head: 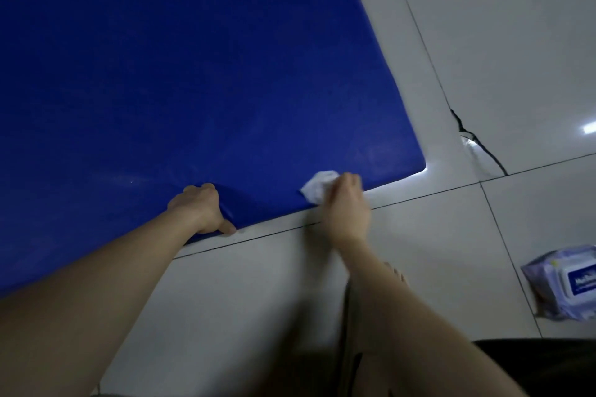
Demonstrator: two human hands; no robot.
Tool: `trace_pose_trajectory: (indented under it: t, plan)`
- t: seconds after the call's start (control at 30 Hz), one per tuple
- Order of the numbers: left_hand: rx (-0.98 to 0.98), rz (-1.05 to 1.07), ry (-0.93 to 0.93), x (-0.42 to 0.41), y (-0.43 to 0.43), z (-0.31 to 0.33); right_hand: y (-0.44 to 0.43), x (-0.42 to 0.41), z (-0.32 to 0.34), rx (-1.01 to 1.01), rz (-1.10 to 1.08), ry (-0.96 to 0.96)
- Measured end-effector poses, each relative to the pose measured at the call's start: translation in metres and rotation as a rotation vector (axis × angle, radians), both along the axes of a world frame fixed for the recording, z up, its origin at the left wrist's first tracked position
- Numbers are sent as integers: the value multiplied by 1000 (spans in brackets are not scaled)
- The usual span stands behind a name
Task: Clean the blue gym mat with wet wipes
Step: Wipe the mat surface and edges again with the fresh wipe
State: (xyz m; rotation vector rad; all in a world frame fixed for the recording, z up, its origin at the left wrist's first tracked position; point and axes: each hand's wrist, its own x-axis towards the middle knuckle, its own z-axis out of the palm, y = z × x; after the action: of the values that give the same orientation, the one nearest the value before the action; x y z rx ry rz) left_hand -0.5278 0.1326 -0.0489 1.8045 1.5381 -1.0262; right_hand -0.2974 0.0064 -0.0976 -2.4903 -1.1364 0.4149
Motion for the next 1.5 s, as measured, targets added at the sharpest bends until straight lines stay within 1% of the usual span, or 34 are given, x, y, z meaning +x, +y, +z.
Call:
trace_pose_trajectory:
  t: [0.1,0.17,0.23,0.27,0.37,0.43,0.5,0.57,0.67,0.73,0.83,0.93,1.03,1.1,1.17,1.33,1.43,1.5]
  plan:
    - [-1,-3,1,0,-1,0,0,58,-4,-58,-233,-79]
    - [0,-7,7,2,-1,1,0,55,-1,-60,-289,-34]
    - [-5,0,14,3,0,0,-3,22,3,-46,-217,42]
    - [-11,3,18,4,1,0,-6,-2,4,-23,-144,96]
    - [-19,0,29,5,2,0,-5,-69,1,-1,112,143]
    - [-18,1,23,5,3,0,1,-79,2,-10,206,152]
    - [-10,-6,17,6,3,1,5,-59,4,-23,257,125]
    - [-15,-2,22,4,3,1,6,-26,3,-12,168,88]
    - [-21,0,18,2,1,1,8,39,4,-57,-93,-23]
    - [-19,-1,12,3,2,1,7,74,7,-110,-248,-56]
    - [-15,-13,16,3,3,0,4,87,5,-148,-334,-86]
    - [-6,-21,14,2,3,-1,4,70,1,-50,-386,20]
    - [-18,-6,9,1,1,-3,6,56,4,32,-492,142]
    - [-21,-10,9,3,3,-3,10,49,12,35,-524,177]
    - [-38,-11,9,5,6,-3,16,38,19,-22,-494,184]
    - [-9,-19,-11,4,2,-1,19,7,36,-190,-252,226]
    - [-4,11,-19,1,-2,4,16,7,52,-317,-88,280]
    - [4,8,0,5,-5,10,16,17,57,-394,34,244]
